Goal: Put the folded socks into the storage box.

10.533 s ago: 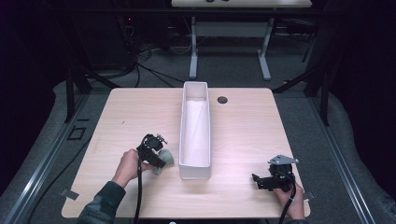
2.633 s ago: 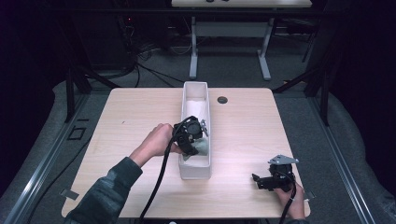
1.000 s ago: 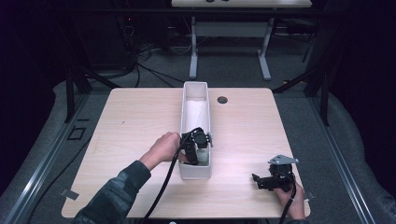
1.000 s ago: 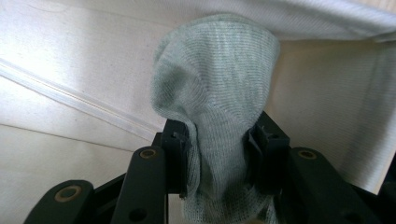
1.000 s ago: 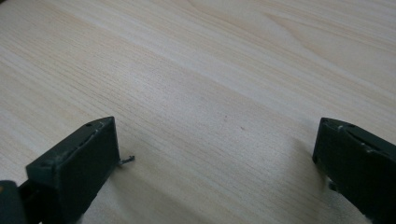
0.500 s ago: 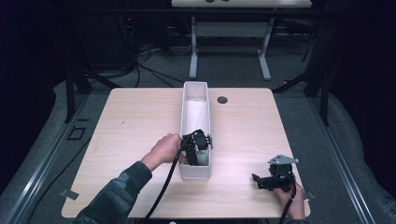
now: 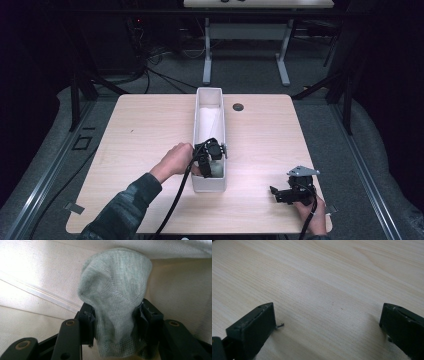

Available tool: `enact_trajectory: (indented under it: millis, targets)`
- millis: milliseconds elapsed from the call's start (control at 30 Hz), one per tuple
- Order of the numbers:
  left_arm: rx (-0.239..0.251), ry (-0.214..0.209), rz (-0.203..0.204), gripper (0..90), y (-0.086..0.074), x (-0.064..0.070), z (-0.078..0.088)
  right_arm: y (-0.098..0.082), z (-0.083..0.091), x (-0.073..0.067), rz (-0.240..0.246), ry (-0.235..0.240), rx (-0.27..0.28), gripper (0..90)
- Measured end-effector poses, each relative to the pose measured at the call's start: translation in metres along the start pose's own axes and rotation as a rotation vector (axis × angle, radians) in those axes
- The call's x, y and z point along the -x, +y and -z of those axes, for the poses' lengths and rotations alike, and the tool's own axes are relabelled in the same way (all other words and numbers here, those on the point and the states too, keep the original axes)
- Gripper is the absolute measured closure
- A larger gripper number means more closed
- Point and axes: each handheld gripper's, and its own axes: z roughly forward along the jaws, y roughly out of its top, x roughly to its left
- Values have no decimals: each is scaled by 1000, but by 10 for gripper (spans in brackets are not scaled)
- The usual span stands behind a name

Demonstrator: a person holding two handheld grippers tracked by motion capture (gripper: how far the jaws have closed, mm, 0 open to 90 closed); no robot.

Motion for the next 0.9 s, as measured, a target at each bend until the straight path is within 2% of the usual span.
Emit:
enact_trajectory:
  millis: [267, 400, 567, 667, 900]
  targets:
    - [0, 0, 26, 472, -1, -2, 5, 0, 0, 0, 0, 0, 0, 0]
    - [11, -5, 30, 468, -1, -2, 10, 0, 0, 0, 0, 0, 0, 0]
    - [8, 0, 19, 554, -1, 1, 12, 0, 0, 0, 0, 0, 0, 0]
    - [3, -1, 10, 652, -1, 2, 12, 0, 0, 0, 0, 0, 0, 0]
    - [-35, -1, -7, 686, 2, 5, 4, 0, 0, 0, -1, 0, 0, 0]
